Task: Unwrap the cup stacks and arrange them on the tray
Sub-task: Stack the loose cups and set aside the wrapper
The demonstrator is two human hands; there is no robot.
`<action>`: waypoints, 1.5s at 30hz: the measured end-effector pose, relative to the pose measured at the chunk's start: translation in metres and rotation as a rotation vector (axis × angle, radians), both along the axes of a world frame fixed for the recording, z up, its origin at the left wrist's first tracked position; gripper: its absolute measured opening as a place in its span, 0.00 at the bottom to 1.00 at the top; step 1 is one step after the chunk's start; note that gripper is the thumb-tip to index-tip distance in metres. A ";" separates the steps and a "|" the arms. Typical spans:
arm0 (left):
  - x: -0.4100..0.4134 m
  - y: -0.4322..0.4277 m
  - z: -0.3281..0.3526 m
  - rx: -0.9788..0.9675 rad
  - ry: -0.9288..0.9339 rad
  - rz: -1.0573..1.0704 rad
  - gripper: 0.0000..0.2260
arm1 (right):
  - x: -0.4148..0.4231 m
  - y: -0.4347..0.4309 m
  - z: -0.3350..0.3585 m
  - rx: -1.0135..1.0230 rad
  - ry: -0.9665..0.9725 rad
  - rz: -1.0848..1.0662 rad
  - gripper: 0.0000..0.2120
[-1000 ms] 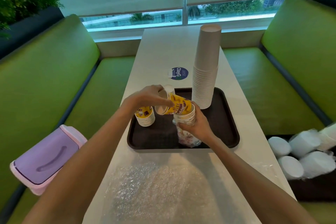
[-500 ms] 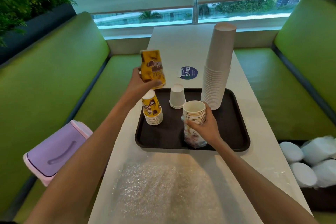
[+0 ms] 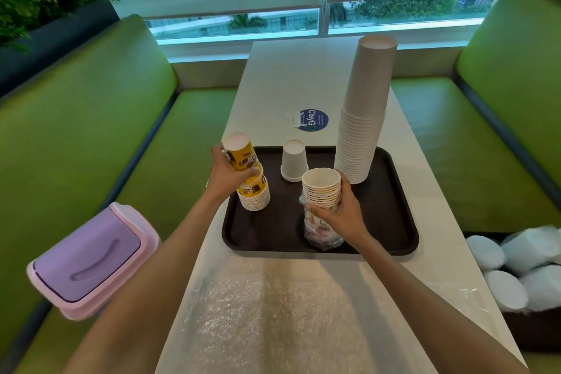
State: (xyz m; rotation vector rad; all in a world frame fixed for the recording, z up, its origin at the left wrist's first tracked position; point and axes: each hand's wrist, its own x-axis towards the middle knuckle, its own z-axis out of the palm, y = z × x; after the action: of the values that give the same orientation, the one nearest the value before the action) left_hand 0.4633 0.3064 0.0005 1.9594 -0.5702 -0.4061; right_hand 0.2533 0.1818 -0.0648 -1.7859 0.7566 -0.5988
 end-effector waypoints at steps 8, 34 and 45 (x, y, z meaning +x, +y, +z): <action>-0.025 -0.013 0.021 -0.114 -0.355 0.063 0.36 | 0.001 0.001 0.001 0.000 0.001 0.026 0.44; -0.089 -0.073 0.018 0.525 -0.292 -0.645 0.31 | -0.010 -0.007 -0.011 0.016 0.036 0.077 0.43; -0.089 -0.071 0.017 0.492 -0.271 -0.612 0.27 | -0.011 -0.009 -0.015 0.024 0.043 0.100 0.44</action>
State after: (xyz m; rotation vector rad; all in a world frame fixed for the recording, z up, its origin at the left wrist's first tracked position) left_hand 0.3742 0.2353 0.0179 2.2958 -1.3629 -0.7148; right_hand 0.2423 0.1730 -0.0798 -1.8080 0.6962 -0.4844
